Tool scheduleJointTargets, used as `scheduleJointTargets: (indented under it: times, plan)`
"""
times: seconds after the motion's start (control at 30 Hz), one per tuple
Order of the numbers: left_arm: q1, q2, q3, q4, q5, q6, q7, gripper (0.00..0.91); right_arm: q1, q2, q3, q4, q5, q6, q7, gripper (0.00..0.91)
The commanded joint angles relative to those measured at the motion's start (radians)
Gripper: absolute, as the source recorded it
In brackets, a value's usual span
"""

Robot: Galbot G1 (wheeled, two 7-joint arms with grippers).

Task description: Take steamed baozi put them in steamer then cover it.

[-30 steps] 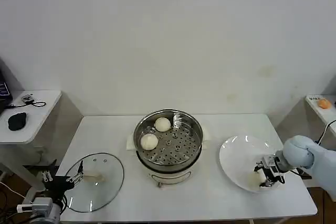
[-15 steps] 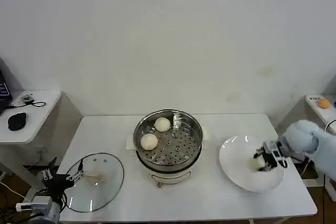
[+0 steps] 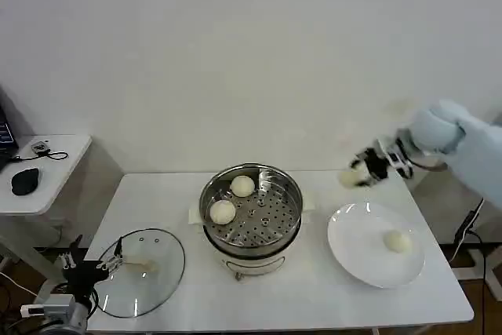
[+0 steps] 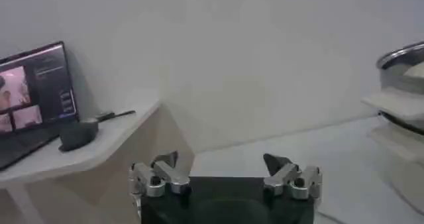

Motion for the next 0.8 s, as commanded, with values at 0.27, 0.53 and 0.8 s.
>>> scheduleJointTargets:
  times: [0.27,0.53,0.8]
  plan:
    - [0.032,-0.004,-0.074,-0.017,-0.010,0.001,0.001,0.907,0.124,0.419,-0.170,-0.006,0.064,0.053,-0.002,0.554]
    - [0.043,-0.018,-0.091,-0.015,-0.011,0.002,0.000,0.907,0.097,0.411,-0.239,0.082,-0.005,0.153,-0.017,0.574]
    - [0.048,-0.033,-0.094,-0.022,-0.008,0.001,0.000,0.907,0.062,0.388,-0.292,0.110,-0.115,0.276,0.029,0.564]
